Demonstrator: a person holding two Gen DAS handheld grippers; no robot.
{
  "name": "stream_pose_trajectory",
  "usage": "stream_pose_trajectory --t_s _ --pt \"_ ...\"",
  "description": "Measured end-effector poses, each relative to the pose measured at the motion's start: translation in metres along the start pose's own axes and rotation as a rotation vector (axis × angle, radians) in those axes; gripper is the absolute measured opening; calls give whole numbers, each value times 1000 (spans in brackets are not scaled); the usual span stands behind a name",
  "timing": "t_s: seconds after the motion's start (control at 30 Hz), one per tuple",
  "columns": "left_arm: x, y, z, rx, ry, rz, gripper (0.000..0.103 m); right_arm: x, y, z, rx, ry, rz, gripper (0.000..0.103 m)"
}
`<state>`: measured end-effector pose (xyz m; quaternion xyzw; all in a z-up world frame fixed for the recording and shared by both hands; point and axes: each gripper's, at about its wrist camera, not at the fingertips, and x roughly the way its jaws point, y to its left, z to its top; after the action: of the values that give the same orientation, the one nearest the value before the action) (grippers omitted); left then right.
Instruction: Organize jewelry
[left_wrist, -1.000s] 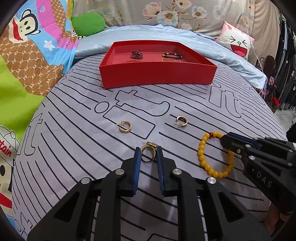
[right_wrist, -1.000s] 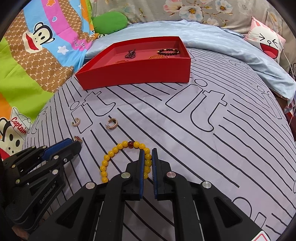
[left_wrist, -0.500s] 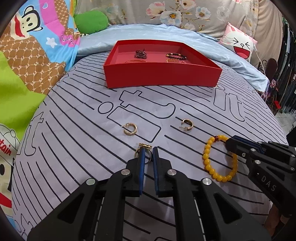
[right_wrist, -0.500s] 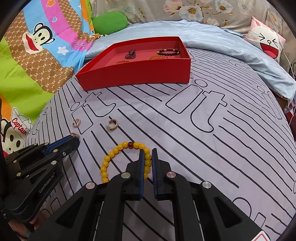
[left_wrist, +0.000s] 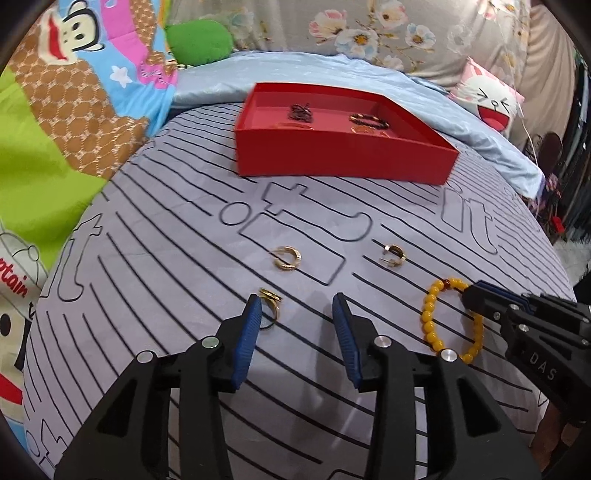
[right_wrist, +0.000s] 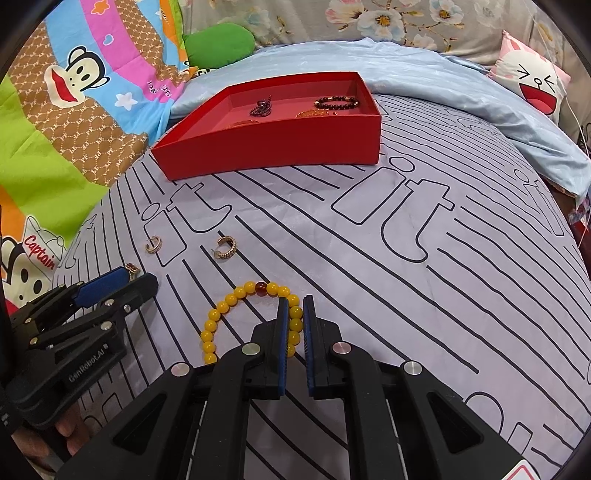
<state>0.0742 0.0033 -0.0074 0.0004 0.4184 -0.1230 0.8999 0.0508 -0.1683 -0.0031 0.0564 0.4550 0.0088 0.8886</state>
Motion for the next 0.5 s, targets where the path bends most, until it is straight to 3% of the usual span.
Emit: stream_pose_trajectory --t_s 0.27,0.5 --pt "-8 14 1 -22 -25 17 38 1 -1 0 5 2 1 7" --pt "3 13 3 -12 8 20 38 1 3 -1 -3 4 4 7"
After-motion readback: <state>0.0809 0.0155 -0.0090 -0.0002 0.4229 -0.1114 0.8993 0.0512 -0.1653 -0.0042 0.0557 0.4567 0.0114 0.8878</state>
